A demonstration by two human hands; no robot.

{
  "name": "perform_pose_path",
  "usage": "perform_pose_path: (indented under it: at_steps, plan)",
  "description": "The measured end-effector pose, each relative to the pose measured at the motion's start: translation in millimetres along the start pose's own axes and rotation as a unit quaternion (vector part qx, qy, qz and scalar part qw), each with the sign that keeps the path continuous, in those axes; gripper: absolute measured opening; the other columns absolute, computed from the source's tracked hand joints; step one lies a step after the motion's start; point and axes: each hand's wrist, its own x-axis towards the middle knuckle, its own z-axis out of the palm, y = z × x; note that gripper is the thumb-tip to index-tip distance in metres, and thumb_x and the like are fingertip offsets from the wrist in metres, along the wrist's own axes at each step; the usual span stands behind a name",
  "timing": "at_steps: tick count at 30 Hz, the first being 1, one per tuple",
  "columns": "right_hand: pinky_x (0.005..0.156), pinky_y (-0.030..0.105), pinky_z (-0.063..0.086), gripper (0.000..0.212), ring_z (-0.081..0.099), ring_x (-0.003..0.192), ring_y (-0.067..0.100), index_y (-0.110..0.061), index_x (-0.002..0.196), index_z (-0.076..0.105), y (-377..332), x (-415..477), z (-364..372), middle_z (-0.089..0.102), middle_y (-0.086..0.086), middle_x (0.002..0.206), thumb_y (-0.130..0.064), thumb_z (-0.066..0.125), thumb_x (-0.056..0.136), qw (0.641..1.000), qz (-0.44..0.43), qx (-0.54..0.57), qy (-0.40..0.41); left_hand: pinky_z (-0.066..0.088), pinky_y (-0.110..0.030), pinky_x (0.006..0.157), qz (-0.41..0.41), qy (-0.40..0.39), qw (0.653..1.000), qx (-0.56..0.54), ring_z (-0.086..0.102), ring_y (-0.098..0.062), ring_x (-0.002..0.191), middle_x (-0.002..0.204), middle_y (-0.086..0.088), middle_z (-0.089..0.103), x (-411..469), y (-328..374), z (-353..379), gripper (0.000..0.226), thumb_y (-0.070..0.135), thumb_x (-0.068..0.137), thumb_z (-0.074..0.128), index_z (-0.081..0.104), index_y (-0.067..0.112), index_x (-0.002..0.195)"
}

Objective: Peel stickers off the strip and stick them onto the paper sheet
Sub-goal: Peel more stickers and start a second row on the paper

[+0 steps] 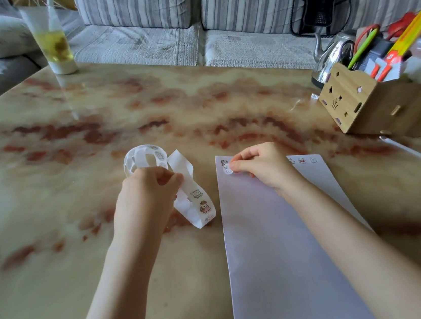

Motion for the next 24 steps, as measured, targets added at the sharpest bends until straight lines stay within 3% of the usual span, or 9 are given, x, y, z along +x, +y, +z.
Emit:
perform_pose_path:
  at_steps: [6,15,24]
  plan:
    - [0.063,0.028,0.036,0.008,0.049,0.063,0.014,-0.005,0.080,0.075,2.0,1.2,2.1,0.064,0.004,0.070,-0.011,0.075,0.075,1.000,0.011,0.002,-0.006,0.038,-0.023,0.051,0.006,-0.002,1.000,-0.001,0.060,-0.020,0.066,0.066,0.002,0.067,-1.9,1.3,0.8,0.019,0.028,0.087,0.059,0.069,0.018,0.074]
    - [0.081,0.036,0.051,0.004,0.065,0.076,0.019,-0.018,0.069,0.073,7.5,4.4,11.5,0.071,-0.004,0.075,-0.019,0.076,0.070,0.998,0.014,-0.044,0.036,0.038,-0.023,0.049,0.008,-0.005,1.000,-0.004,0.062,-0.022,0.064,0.066,0.003,0.067,-1.7,1.6,0.4,0.019,0.029,0.087,0.058,0.069,0.020,0.074]
    - [0.080,0.037,0.052,0.004,0.068,0.081,0.020,-0.020,0.068,0.072,9.7,4.9,14.3,0.071,-0.006,0.071,-0.021,0.076,0.068,0.997,0.003,-0.067,0.050,0.038,-0.025,0.052,0.013,0.000,1.000,-0.001,0.059,-0.020,0.063,0.067,-0.001,0.068,-2.6,2.2,0.3,0.020,0.027,0.086,0.058,0.069,0.017,0.073]
